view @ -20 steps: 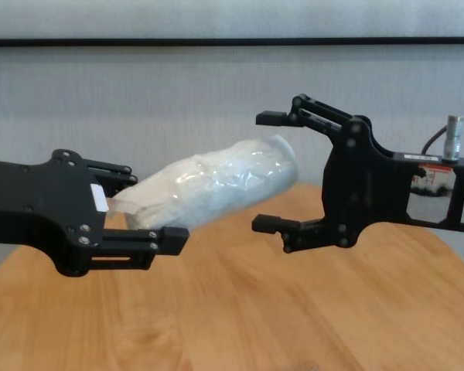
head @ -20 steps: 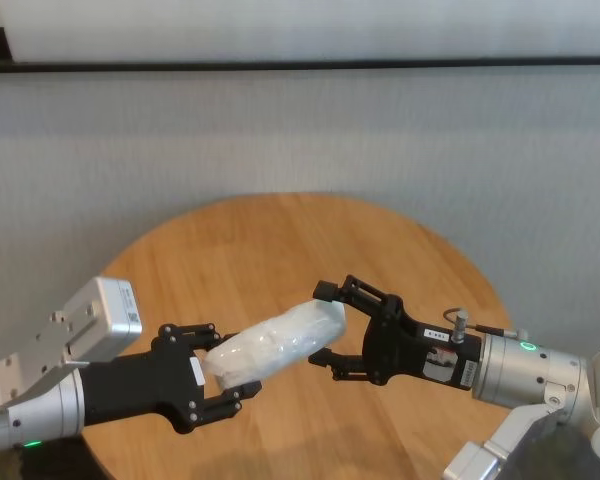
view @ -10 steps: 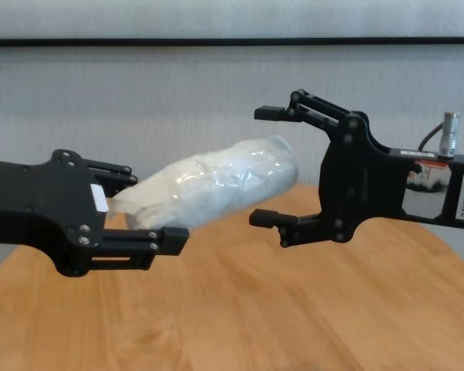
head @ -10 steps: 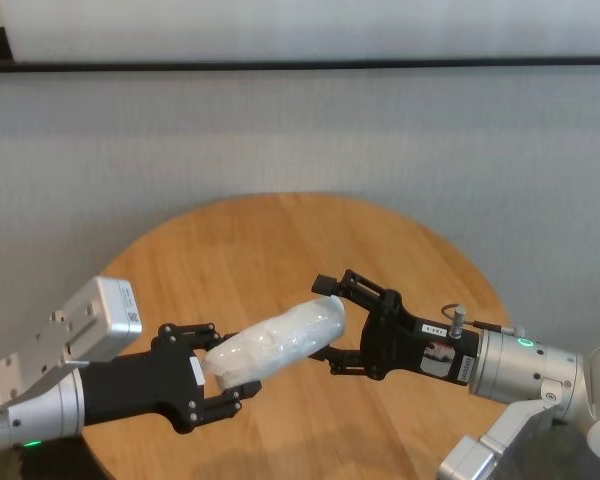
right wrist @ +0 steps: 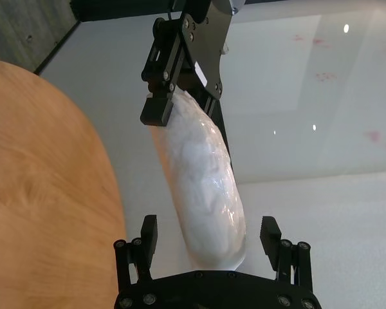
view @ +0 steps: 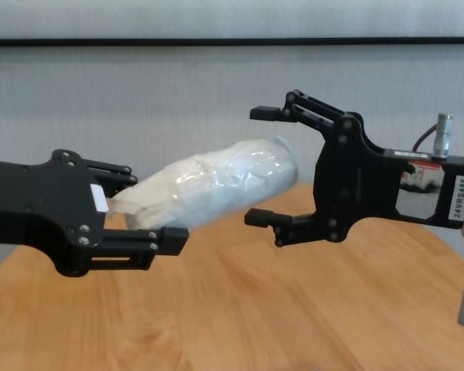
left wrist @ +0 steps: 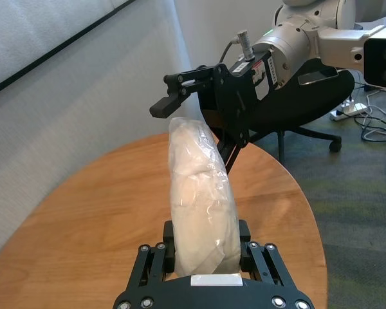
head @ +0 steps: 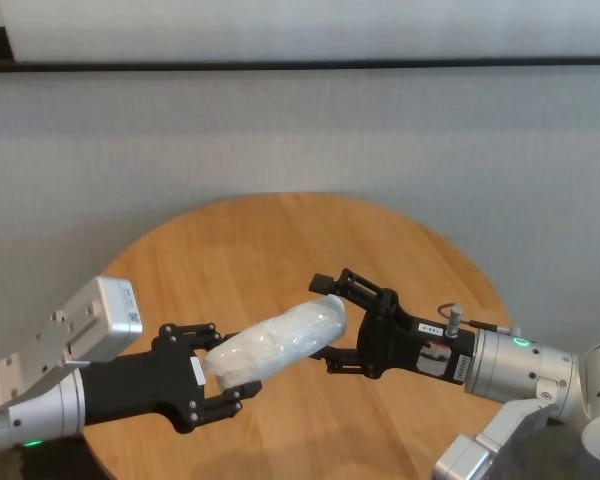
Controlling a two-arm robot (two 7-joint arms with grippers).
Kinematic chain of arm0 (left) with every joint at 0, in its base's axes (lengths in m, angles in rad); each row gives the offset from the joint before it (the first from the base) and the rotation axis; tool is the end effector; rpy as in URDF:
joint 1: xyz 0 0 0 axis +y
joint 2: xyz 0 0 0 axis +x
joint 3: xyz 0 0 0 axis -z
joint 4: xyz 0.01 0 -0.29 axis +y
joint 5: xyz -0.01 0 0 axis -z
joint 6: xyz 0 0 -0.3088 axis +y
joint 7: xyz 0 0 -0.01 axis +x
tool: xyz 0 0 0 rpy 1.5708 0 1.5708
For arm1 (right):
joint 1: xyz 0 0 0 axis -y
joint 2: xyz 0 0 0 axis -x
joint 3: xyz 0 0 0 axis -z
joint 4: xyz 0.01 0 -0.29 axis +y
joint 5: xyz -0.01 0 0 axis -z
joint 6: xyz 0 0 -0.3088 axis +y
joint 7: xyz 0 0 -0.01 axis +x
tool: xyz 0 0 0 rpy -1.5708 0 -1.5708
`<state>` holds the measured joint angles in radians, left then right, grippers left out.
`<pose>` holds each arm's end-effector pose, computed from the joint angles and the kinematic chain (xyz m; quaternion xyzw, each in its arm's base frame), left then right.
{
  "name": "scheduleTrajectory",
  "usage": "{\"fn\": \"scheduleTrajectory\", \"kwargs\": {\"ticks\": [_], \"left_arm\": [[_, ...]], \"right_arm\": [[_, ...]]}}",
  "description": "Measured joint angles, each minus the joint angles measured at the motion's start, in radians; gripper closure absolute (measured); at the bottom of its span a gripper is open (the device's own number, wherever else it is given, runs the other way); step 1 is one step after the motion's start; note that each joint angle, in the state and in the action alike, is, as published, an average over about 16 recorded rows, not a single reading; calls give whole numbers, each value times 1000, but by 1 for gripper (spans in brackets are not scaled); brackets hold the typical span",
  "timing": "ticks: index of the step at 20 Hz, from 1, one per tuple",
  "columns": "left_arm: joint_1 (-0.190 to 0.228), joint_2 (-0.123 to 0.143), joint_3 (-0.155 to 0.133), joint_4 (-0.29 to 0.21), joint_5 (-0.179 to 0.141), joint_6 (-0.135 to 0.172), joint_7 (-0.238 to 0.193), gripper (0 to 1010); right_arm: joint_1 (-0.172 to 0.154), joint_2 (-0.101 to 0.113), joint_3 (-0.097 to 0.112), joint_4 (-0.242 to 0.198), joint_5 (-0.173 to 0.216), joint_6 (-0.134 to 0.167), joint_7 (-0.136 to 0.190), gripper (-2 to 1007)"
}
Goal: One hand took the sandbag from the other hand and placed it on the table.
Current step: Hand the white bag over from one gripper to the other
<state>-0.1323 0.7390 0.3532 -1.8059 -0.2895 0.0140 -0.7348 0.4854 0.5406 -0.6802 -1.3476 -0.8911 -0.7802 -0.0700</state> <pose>0.3317 0.0695 -0.1999 0.1653 -0.1514 0.2107 0.9515 0.4099 -0.0135 -0.2564 -0.1308 -0.6783 -0.1253 0.7122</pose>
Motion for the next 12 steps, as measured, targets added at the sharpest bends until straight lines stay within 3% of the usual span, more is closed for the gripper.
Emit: {"fn": "scheduleTrajectory", "kwargs": {"ticks": [12], "left_arm": [[0,0,0,0,0,0,0,441]], "right_arm": [[15,2,-23,5,0,11,-21,-2]]}}
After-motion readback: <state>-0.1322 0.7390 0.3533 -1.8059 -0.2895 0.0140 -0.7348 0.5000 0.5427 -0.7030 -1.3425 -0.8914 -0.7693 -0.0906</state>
